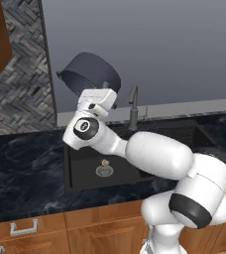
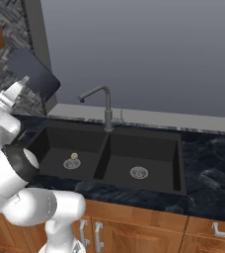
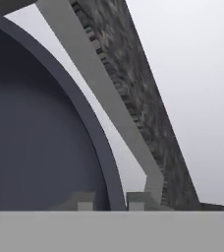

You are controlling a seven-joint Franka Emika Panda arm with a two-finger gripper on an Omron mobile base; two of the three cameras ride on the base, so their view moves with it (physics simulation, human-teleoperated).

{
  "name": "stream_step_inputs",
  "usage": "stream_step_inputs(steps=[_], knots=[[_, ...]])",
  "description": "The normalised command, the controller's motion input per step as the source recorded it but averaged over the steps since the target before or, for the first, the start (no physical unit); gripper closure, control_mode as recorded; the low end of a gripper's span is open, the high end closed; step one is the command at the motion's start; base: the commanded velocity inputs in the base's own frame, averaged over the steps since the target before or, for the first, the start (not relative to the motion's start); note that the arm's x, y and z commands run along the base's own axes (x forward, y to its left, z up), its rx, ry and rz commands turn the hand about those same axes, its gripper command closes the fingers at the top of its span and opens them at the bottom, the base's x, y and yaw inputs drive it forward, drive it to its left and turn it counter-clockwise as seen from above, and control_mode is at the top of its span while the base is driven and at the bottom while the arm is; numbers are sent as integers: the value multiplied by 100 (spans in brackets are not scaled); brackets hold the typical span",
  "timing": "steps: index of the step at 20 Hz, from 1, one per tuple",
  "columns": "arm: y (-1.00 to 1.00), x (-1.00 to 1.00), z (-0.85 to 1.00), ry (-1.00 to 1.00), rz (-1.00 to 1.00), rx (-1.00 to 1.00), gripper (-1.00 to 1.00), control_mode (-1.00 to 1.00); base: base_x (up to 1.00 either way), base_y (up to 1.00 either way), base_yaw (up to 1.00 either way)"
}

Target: Dump the mushroom from the pot into the sink. Then turn on the water and wash the mushroom. Then turn off the water and put the mushroom back in the pot.

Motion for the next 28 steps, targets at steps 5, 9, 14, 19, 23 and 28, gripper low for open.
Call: stream_step_inputs(steps=[5, 9, 14, 19, 23, 28], knots=[[18, -2, 0, 51, 13, 22, 100, -100, 0, 0, 0], [0, 2, 0, 36, 1, 48, 100, -100, 0, 0, 0], [0, 22, 0, 26, 0, 54, 100, -100, 0, 0, 0], [0, 5, -7, 25, 2, 49, 100, -100, 0, 0, 0], [0, -35, -28, 28, 9, 41, 100, -100, 0, 0, 0], [0, -47, -12, 27, 9, 41, 100, -100, 0, 0, 0]])
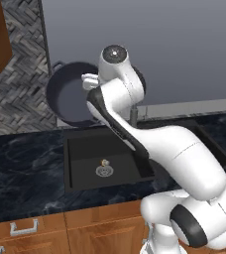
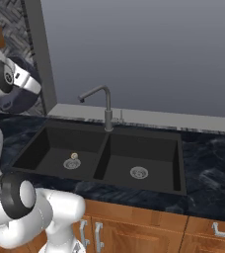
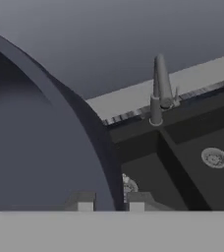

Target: Dump the mushroom from the pot into the sink. Then turn on the water and wash the mushroom. Then turn off the water and put the mushroom back in the pot.

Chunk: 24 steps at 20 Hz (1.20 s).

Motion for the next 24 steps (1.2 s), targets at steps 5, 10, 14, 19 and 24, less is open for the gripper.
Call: stream_step_inputs(steps=[5, 10, 14, 19, 24], knots=[[0, -26, -25, 26, 7, 35, 100, -100, 0, 0, 0], [5, 0, -54, 33, 3, 10, 100, -100, 0, 0, 0], [17, -7, -52, 27, 2, 2, 100, -100, 0, 0, 0], [36, -35, -36, 13, 1, -1, 100, -100, 0, 0, 0], [41, -33, -31, 6, 0, -3, 100, -100, 0, 0, 0]])
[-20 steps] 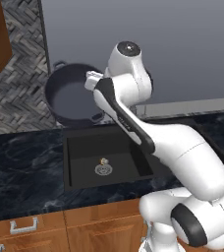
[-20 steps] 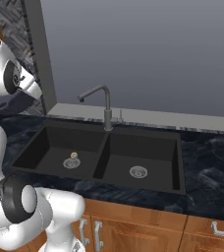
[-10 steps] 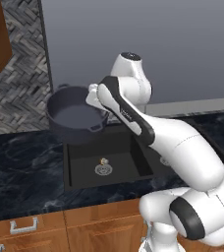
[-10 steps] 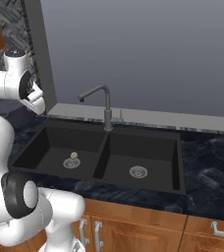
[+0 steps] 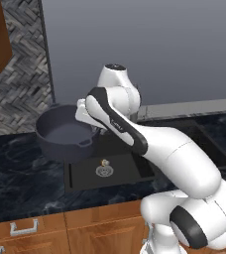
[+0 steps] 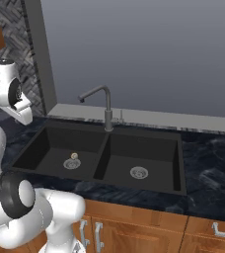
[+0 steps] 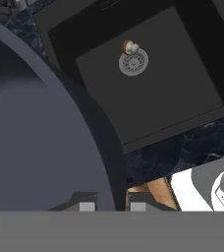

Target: Dump the mushroom from the pot into the sink. Then turn on the water and wash the mushroom. Then turn off the water and put the mushroom back in the pot.

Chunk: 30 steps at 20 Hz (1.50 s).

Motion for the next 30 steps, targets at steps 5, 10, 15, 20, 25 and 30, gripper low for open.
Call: stream_step_inputs(steps=[5, 10, 15, 20, 25, 30], knots=[[21, -12, -44, 11, 0, 0, 100, -100, 0, 0, 0], [12, 0, -20, 2, 0, 2, 100, -100, 0, 0, 0], [14, 0, -1, 0, 0, 6, 100, -100, 0, 0, 0], [30, 0, -5, 0, 0, 0, 100, -100, 0, 0, 0], [37, 0, -8, 0, 0, 0, 100, -100, 0, 0, 0], [37, 0, -15, 0, 0, 0, 100, -100, 0, 0, 0]])
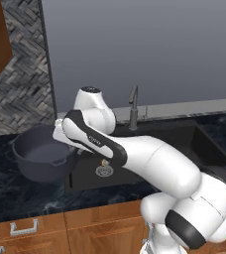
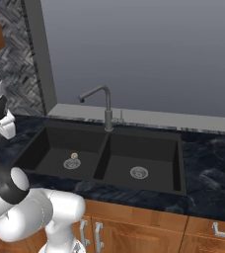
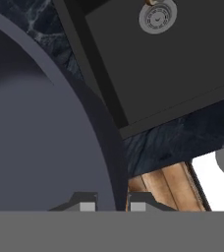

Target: Dump the mushroom from the pot into the sink. Then turn on the water and wash the mushroom. Then turn off the water and put the mushroom back in the pot.

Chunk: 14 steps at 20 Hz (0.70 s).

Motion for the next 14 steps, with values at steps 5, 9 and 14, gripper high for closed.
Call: stream_step_inputs(steps=[5, 9, 14], knots=[[22, 0, -31, 0, 0, -1, 100, -100, 0, 0, 0], [18, 0, -33, 0, 0, 0, 100, -100, 0, 0, 0], [16, 0, -35, 0, 0, 0, 100, -100, 0, 0, 0]])
